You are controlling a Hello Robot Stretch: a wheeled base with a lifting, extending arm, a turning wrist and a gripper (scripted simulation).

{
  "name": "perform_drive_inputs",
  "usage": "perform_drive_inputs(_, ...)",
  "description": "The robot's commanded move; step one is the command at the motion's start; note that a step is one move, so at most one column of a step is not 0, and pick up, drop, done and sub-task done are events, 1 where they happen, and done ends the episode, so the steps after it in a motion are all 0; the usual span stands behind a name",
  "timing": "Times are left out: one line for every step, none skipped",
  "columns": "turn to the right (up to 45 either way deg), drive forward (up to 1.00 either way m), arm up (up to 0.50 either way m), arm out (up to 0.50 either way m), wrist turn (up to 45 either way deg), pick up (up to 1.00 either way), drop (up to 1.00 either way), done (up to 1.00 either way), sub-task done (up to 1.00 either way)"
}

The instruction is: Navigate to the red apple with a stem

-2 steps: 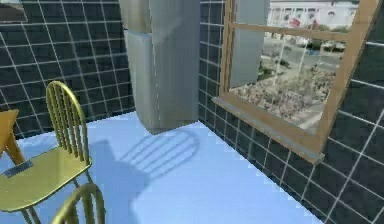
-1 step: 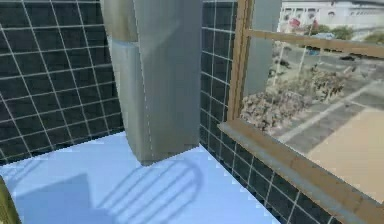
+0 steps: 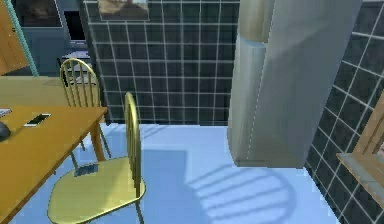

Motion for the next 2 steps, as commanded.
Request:
perform_drive_inputs(0.0, 0.20, 0.00, 0.00, 0.0, 0.00, 0.00, 0.00, 0.00)
perform_drive_inputs(-15.0, 0.00, 0.00, 0.00, 0.0, 0.00, 0.00, 0.00, 0.00)
